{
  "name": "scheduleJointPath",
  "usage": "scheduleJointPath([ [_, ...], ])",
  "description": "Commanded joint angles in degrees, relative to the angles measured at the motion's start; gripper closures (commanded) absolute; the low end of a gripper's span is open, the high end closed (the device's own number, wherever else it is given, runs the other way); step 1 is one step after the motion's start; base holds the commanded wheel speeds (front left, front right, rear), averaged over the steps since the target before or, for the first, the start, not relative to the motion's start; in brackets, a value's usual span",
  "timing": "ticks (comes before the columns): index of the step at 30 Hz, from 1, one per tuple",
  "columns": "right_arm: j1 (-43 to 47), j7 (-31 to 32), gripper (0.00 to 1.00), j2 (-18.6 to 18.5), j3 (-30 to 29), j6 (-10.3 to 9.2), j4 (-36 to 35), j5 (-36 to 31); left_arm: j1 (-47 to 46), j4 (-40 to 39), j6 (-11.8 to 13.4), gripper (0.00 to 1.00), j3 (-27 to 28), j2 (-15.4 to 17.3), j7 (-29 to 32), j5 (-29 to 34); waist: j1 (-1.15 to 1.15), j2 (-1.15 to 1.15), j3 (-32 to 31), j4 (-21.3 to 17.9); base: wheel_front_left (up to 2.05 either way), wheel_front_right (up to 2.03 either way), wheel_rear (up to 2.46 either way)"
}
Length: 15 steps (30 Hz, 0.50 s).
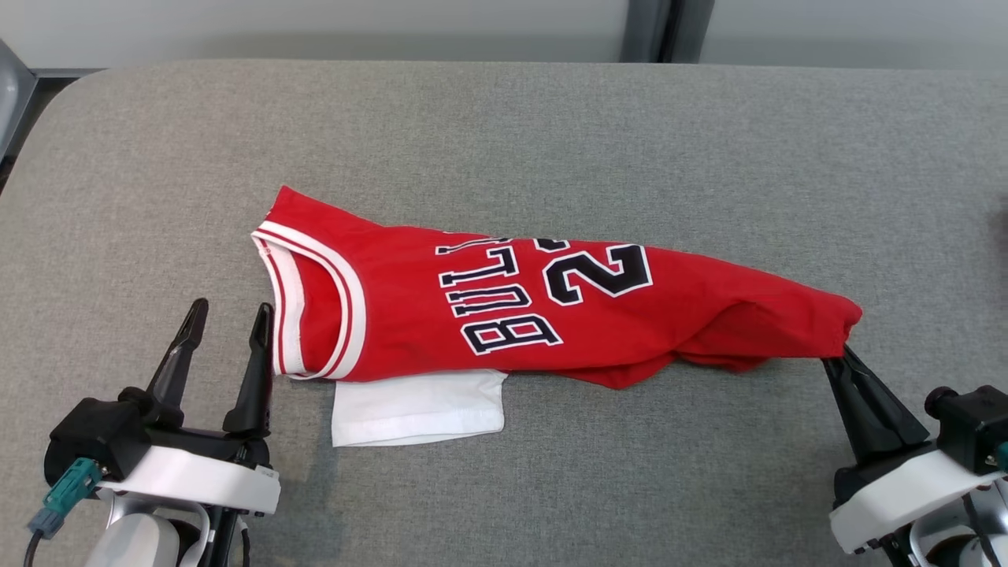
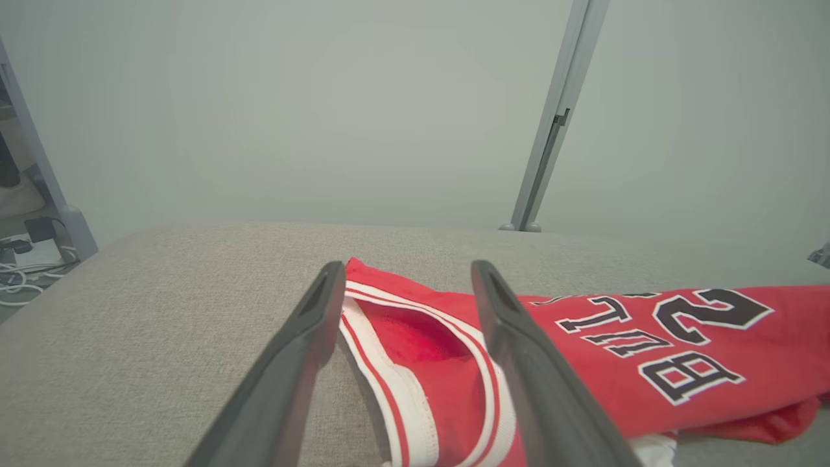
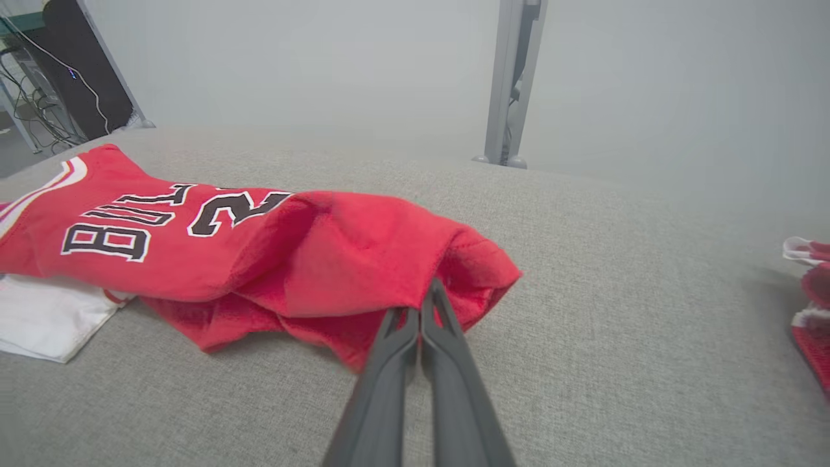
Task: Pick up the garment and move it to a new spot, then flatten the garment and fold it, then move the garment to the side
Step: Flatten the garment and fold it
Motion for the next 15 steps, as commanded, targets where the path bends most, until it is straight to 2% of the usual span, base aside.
scheduleJointPath([
  [1, 1.3, 1.5, 1.00, 0.3, -0.6, -0.01, -2.5, 0.0, 0.6, -0.2, 0.1, 0.00, 0.4, 0.4, -0.3, 0.4, 0.00, 0.00, -0.4, -0.5, 0.00, 0.00, 0.00],
  [10, 4.4, 7.7, 1.00, 2.1, -4.3, -0.01, -15.6, -0.2, 0.7, -0.8, 0.3, 0.00, 0.6, 0.6, -0.2, 0.5, 0.00, 0.00, -0.4, -1.3, 0.00, 0.00, 0.00],
  [15, 3.1, 9.6, 1.00, 1.4, -6.7, -0.01, -21.1, 0.8, 0.6, -0.8, 0.3, 0.00, 0.3, 0.5, -0.2, 0.6, 0.00, 0.00, -0.2, -1.3, 0.00, 0.00, 0.00],
])
